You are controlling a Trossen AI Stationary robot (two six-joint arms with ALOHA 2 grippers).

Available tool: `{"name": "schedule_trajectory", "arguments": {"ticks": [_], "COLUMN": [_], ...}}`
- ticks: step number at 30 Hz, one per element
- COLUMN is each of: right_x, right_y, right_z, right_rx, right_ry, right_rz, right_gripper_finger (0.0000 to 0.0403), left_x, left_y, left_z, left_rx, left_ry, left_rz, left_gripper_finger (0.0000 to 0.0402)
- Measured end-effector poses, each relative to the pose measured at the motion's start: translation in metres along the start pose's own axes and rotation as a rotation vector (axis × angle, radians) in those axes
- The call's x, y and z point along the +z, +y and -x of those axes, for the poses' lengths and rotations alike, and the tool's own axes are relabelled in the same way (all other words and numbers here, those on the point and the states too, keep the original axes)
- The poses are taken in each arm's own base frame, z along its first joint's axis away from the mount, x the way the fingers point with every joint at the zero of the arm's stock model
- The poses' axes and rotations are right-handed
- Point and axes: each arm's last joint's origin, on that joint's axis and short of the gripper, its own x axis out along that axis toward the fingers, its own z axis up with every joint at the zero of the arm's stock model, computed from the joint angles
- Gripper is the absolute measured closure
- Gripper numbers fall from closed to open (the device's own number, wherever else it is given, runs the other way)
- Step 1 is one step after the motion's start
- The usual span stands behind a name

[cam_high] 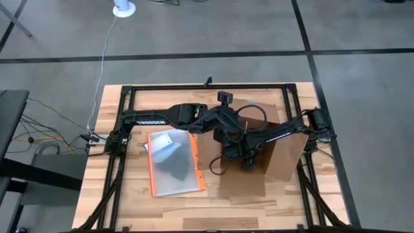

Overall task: Unpack boxes
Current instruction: Put the green charger adapter into the white zip bag

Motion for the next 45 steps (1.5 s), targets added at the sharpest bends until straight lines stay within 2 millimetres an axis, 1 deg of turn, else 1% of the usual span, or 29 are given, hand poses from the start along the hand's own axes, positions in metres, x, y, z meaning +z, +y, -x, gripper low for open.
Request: {"name": "schedule_trajectory", "arguments": {"ticks": [4, 8, 10, 14, 15, 21, 23, 26, 29, 34, 37, 39, 41, 43, 45], "right_x": [0.006, 0.01, 0.011, 0.01, 0.01, 0.008, 0.008, 0.007, 0.003, -0.023, -0.046, -0.061, -0.076, -0.088, -0.099], "right_y": [0.0, 0.001, 0.001, 0.0, -0.001, 0.0, 0.002, 0.004, 0.007, 0.01, 0.013, 0.016, 0.019, 0.023, 0.028], "right_z": [-0.007, -0.018, -0.022, -0.024, -0.023, -0.02, -0.014, 0.005, 0.036, 0.092, 0.125, 0.143, 0.157, 0.165, 0.169], "right_rx": [-0.036, -0.012, -0.016, -0.069, -0.072, -0.078, -0.076, -0.057, -0.003, 0.093, 0.169, 0.226, 0.27, 0.296, 0.309], "right_ry": [-0.02, -0.009, -0.001, 0.006, 0.006, -0.007, -0.019, -0.076, -0.171, -0.332, -0.426, -0.484, -0.531, -0.567, -0.588], "right_rz": [0.08, 0.131, 0.139, 0.119, 0.117, 0.111, 0.116, 0.092, 0.046, -0.023, -0.084, -0.135, -0.178, -0.221, -0.245], "right_gripper_finger": [0.0178, 0.0184, 0.0201, 0.0265, 0.0271, 0.0271, 0.0271, 0.0271, 0.0271, 0.0271, 0.0271, 0.0271, 0.0271, 0.0271, 0.0271], "left_x": [0.001, 0.0, 0.0, 0.0, 0.0, 0.0, 0.0, -0.002, -0.005, -0.014, -0.026, -0.033, -0.041, -0.05, -0.06], "left_y": [0.001, 0.001, 0.0, 0.0, 0.0, 0.0, 0.0, 0.001, 0.003, 0.009, 0.02, 0.027, 0.032, 0.034, 0.03], "left_z": [0.002, 0.002, 0.002, 0.002, 0.002, 0.002, 0.002, 0.002, 0.002, -0.005, -0.013, -0.023, -0.036, -0.052, -0.07], "left_rx": [-0.017, -0.018, -0.02, -0.022, -0.022, -0.036, -0.037, -0.035, -0.031, -0.058, -0.055, -0.076, -0.117, -0.163, -0.218], "left_ry": [-0.02, -0.016, -0.013, -0.01, -0.01, -0.019, -0.019, -0.007, 0.012, 0.05, 0.093, 0.097, 0.095, 0.11, 0.142], "left_rz": [0.003, -0.007, -0.003, -0.004, -0.004, 0.007, 0.002, -0.01, -0.012, 0.015, 0.046, 0.087, 0.138, 0.185, 0.229], "left_gripper_finger": [0.0401, 0.0401, 0.0401, 0.0401, 0.0401, 0.0401, 0.0401, 0.0401, 0.0401, 0.0401, 0.0401, 0.0401, 0.0401, 0.0401, 0.0399]}}
